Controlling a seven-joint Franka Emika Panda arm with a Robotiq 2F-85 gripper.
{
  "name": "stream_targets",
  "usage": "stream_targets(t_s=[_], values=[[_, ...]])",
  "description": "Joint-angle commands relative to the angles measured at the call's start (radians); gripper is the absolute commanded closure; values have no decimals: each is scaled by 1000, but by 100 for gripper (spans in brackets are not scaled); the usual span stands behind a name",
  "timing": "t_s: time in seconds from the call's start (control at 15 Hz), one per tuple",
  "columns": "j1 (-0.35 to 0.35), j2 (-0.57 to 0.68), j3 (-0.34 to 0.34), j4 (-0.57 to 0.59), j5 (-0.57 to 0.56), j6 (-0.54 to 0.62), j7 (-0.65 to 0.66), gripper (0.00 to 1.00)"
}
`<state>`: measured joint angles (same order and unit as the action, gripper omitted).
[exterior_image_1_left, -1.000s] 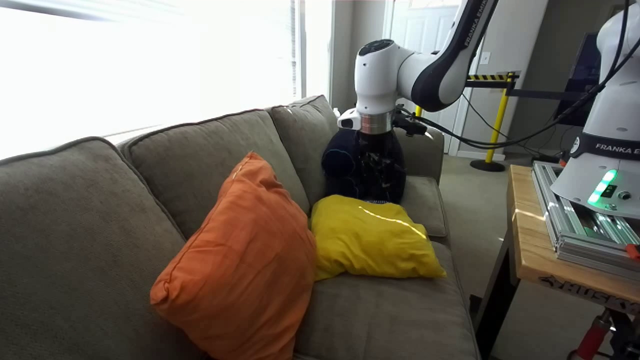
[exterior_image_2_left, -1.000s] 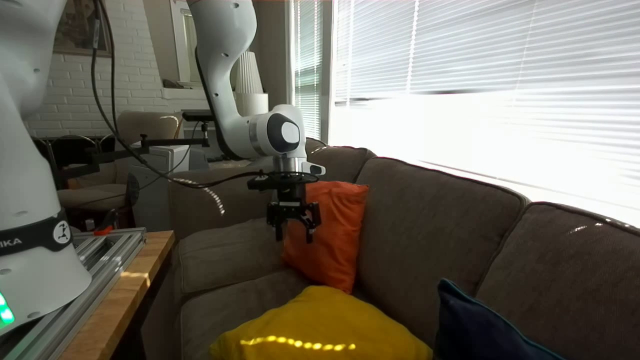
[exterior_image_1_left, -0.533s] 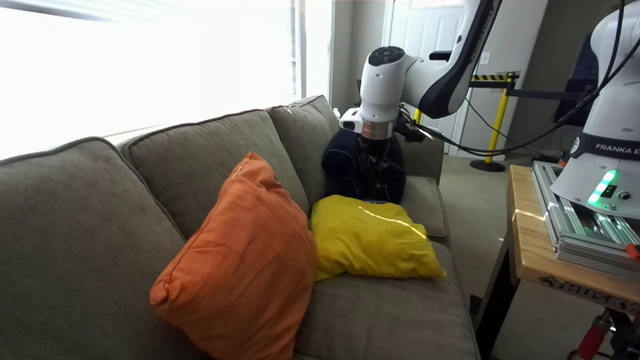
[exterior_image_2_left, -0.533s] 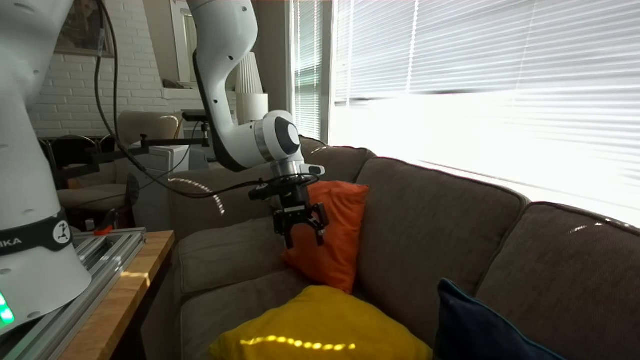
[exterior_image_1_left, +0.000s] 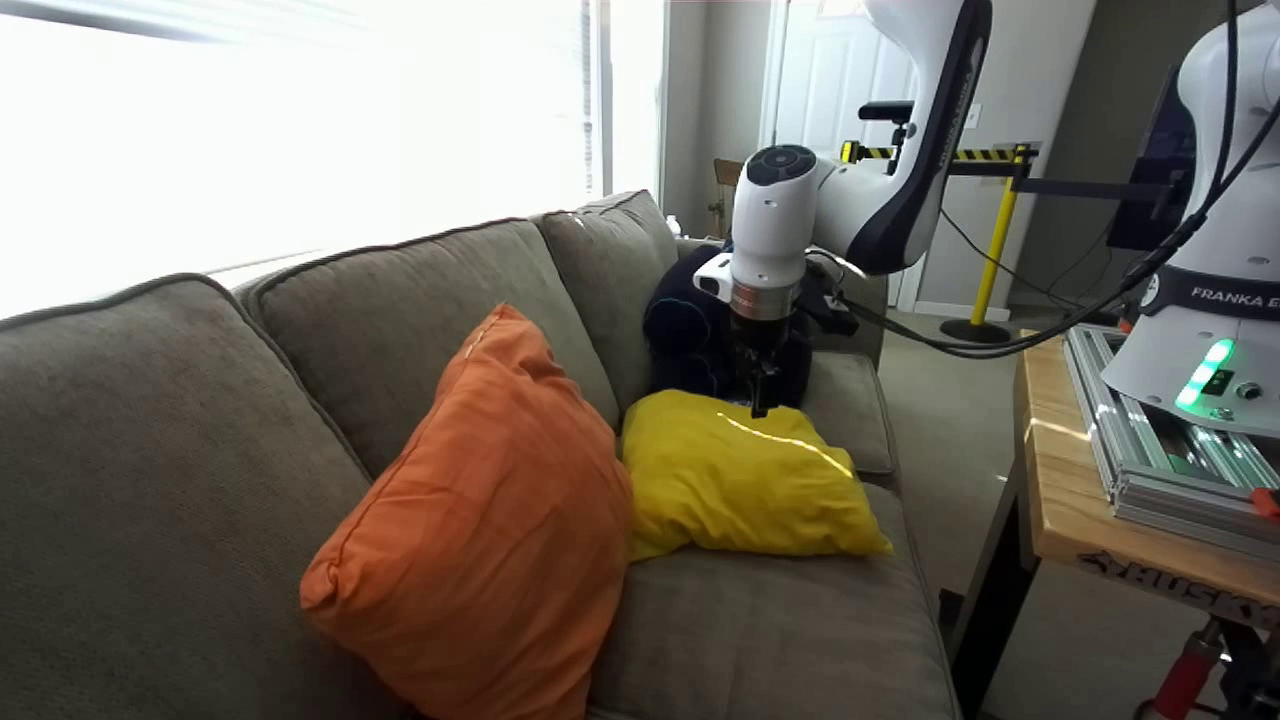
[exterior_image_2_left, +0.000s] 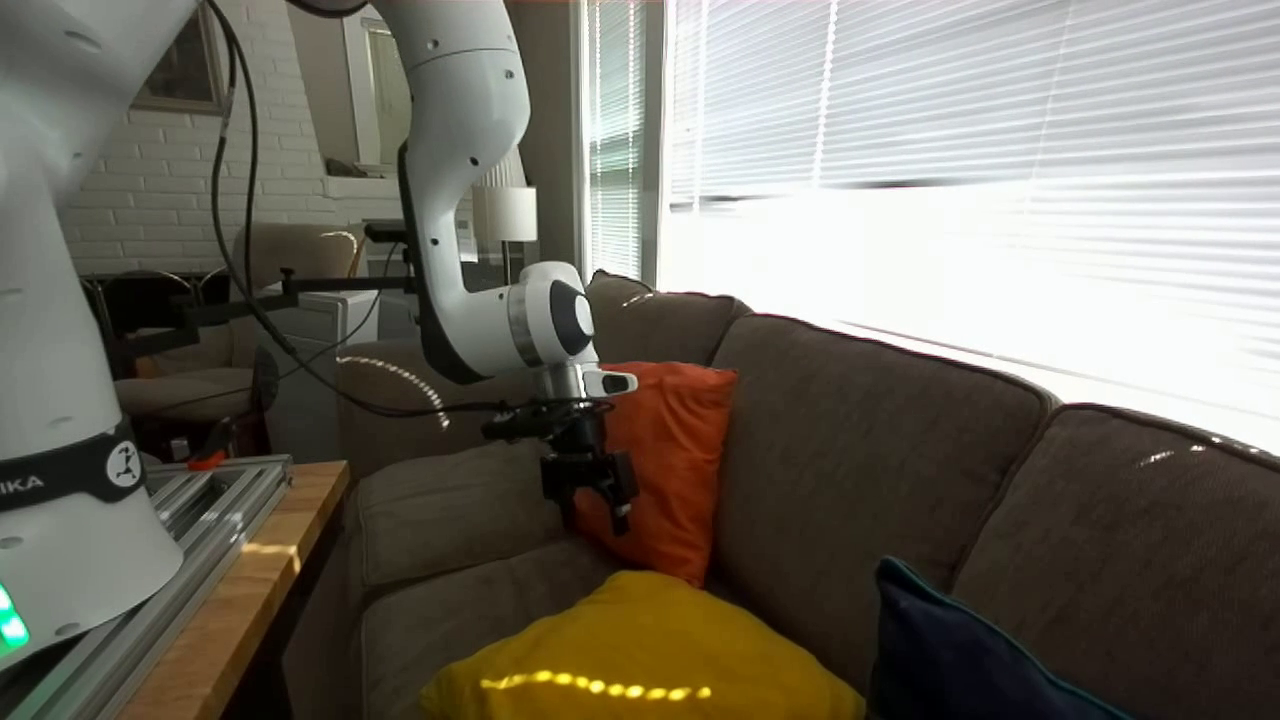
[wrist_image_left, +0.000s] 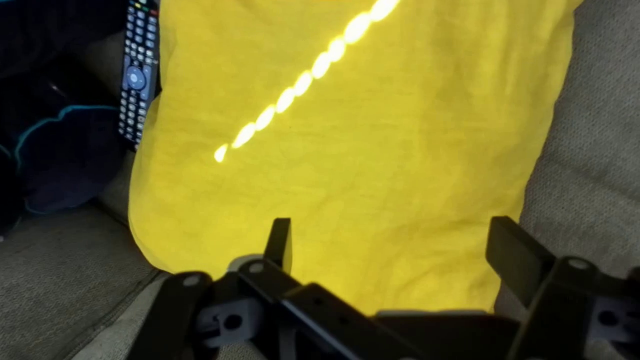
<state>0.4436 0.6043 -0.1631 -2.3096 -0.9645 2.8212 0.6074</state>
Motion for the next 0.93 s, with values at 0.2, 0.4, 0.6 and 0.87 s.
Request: stream_targets(t_s=[0.2,0.4,0.6,0.87], values=[[174,167,-230,101,-266,247,319,0],[258,233,-328,151,-332,299,451,0],[271,277,-359,162,-297,312,504,0],[227,305,-339,149,-278,315,478,0]])
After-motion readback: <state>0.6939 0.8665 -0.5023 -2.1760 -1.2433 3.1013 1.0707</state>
